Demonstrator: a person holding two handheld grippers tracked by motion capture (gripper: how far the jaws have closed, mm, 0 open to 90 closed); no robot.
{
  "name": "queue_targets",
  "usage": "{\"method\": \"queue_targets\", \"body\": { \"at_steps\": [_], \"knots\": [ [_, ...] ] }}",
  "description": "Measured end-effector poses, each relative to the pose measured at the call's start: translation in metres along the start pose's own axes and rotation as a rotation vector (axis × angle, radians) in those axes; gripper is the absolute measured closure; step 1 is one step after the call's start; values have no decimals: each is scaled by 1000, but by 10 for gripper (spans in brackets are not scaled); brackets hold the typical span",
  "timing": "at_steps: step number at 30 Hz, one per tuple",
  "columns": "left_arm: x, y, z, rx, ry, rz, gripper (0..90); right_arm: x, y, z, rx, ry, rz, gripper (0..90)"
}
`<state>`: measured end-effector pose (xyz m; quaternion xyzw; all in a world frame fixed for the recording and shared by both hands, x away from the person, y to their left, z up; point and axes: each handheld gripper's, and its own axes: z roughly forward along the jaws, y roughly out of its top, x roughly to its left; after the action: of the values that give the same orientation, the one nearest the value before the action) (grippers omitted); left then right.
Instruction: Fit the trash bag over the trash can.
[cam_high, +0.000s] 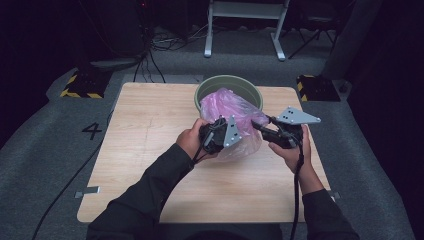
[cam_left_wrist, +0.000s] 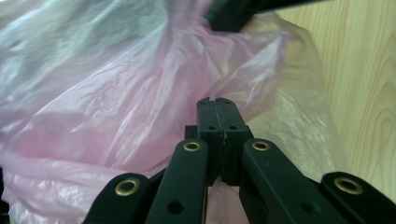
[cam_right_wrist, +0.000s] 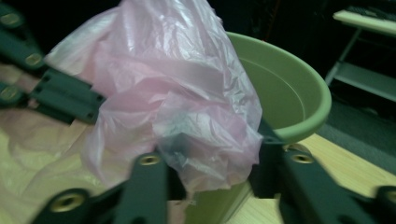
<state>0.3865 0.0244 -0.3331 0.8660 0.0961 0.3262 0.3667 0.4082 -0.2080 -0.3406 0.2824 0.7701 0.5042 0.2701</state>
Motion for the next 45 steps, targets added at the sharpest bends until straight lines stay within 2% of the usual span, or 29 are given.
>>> {"method": "queue_targets", "body": {
  "at_steps": [4,6,8,11,17,20,22,24,26,27,28,30,32,36,45],
  "knots": [
    [5,-2,-2,-26,-2,-31,899,1,-3,-9,-25,16,9,415],
    [8,-3,-4,-46,-32,-69,899,4,-5,-14,-27,19,-5,366],
    [10,-4,-5,-52,-20,-75,899,6,-7,-18,-18,27,-18,327],
    [11,-4,-6,-59,-16,-86,900,11,-11,-27,-17,46,-29,291],
    [13,-5,-7,-82,-14,-107,899,23,-20,-38,-12,79,-14,240],
    [15,-6,-7,-96,-20,-122,900,27,-26,-31,-6,100,32,231],
    [16,-6,-8,-113,-22,-142,900,29,-31,-19,31,67,48,233],
    [17,-6,-10,-123,-17,-145,900,29,-35,-8,69,65,66,340],
    [18,-6,-11,-133,-15,-152,899,28,-38,1,91,36,49,578],
    [19,-7,-12,-143,-17,-159,899,26,-39,4,92,41,55,651],
    [20,-7,-12,-153,-23,-177,899,24,-40,6,90,37,60,762],
    [24,-10,-15,-165,-19,-200,899,20,-41,8,78,41,56,868],
    [31,-13,-17,-182,-28,-235,899,16,-42,7,67,43,49,900],
    [45,-21,-22,-193,0,-283,899,8,-43,5,80,30,38,900],
    [83,-37,-31,-147,115,-315,899,-16,-41,1,110,-24,46,900]
  ]
}}
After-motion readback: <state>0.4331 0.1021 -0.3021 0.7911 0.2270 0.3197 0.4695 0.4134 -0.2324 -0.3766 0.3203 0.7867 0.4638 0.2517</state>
